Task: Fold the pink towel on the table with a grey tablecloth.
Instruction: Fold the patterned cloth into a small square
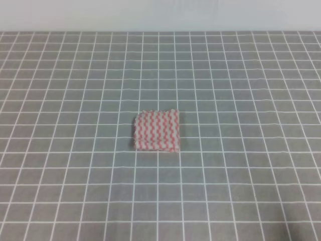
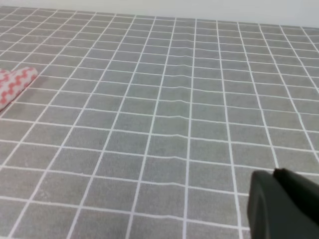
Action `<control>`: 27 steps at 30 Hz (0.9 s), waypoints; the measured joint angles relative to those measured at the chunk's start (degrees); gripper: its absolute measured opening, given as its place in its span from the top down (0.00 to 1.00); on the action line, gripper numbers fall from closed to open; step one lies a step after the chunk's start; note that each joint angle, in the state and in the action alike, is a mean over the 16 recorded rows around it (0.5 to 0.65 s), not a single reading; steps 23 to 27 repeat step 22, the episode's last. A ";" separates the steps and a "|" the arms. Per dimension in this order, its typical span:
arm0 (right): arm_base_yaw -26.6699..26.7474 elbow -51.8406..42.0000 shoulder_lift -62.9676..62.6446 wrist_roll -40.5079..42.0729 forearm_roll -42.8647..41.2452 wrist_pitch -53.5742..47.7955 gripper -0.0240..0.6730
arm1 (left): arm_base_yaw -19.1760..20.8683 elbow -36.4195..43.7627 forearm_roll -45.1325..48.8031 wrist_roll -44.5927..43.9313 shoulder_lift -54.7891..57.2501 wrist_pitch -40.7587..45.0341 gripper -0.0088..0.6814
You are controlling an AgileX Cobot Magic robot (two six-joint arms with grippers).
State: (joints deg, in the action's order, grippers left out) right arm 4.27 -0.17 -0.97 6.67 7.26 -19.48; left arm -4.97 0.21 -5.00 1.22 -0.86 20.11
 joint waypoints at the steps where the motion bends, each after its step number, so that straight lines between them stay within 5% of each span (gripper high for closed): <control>1: 0.00 0.00 0.00 0.00 0.00 0.01 0.99 | 0.04 0.00 0.38 0.08 0.00 0.35 0.99; 27: 0.00 -0.11 0.00 0.00 -0.02 0.14 0.99 | 0.05 0.00 0.53 -0.65 -0.11 0.48 0.99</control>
